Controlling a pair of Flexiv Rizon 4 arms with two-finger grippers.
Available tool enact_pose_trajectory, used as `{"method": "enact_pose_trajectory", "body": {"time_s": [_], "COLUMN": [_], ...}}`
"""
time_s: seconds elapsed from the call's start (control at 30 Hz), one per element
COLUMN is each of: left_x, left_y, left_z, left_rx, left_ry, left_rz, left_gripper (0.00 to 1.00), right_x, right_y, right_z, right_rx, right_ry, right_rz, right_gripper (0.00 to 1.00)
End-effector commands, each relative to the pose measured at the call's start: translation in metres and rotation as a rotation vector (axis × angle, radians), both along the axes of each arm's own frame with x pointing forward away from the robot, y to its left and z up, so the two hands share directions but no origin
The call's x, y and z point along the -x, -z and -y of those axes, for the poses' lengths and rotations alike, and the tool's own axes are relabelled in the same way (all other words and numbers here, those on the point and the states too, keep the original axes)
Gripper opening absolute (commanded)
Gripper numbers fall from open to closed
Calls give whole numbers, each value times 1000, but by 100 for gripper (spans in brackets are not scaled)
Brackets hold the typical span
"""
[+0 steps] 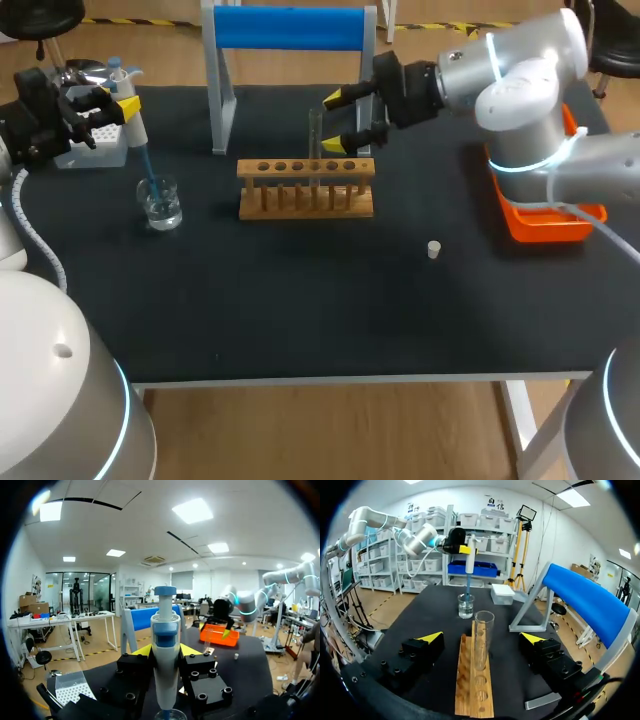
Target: Invert the test tube, pick up the pipette, mount the tip to pipette, aspirate from beaker and dispense into the tube, eject the tip, return the pipette, and cap with the stopper.
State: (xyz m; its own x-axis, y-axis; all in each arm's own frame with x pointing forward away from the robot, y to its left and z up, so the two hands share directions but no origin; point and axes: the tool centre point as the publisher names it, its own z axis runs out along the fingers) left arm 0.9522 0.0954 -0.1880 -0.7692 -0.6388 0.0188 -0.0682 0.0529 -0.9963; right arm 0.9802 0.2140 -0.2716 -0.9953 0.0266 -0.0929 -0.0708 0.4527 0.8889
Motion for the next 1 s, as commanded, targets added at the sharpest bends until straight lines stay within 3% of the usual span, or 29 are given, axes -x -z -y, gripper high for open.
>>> {"method": "enact_pose_trajectory", "body": {"time_s": [0.03, 0.5, 1.0], "left_x": [1, 1, 1], "left_y": [-1, -1, -1], "left_z": [0, 0, 0], "left_rx": [-1, -1, -1], "left_ry": [-2, -2, -2], "left_rz": [-1, -1, -1], "left_gripper": [0, 0, 0], "right_x": [-9, -15, -19], "right_y": [7, 20, 28], "right_z": [-8, -19, -26], "right_rx": [36, 85, 112], "right_ry": [-22, -61, -21], "right_rz": [-14, -8, 29], "right_gripper": [100, 100, 100]}}
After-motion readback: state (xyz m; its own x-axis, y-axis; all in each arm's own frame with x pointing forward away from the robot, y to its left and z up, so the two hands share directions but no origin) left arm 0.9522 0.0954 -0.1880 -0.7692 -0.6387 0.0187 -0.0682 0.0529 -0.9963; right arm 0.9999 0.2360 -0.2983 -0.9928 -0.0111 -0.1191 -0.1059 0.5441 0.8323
